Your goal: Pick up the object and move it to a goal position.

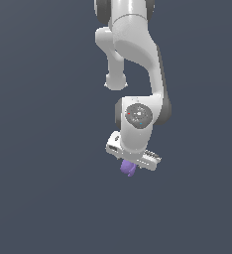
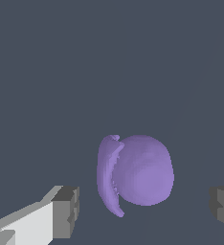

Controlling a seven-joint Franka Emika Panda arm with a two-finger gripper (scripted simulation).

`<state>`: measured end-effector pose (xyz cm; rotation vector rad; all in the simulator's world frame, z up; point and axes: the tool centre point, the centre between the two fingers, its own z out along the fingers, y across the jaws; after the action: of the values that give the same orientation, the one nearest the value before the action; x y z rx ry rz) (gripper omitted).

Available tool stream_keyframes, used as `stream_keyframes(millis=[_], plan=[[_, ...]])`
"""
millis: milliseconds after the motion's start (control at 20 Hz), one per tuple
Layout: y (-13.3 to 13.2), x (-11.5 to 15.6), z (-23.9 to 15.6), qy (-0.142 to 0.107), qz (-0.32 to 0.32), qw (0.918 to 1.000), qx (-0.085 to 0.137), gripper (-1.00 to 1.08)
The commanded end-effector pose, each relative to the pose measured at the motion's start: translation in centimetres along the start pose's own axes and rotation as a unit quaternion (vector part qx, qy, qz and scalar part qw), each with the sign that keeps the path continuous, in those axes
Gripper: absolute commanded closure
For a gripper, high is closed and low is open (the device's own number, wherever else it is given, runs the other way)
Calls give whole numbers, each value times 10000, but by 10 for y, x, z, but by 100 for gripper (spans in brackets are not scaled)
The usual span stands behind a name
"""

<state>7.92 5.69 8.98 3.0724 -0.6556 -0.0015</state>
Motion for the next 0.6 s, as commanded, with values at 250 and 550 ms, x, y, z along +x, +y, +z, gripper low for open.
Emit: stream_keyframes(millis=[250, 550], plan=[[0, 0, 20, 3, 10, 10000, 1, -92], [0, 0, 48, 5, 22, 10000, 1, -92]])
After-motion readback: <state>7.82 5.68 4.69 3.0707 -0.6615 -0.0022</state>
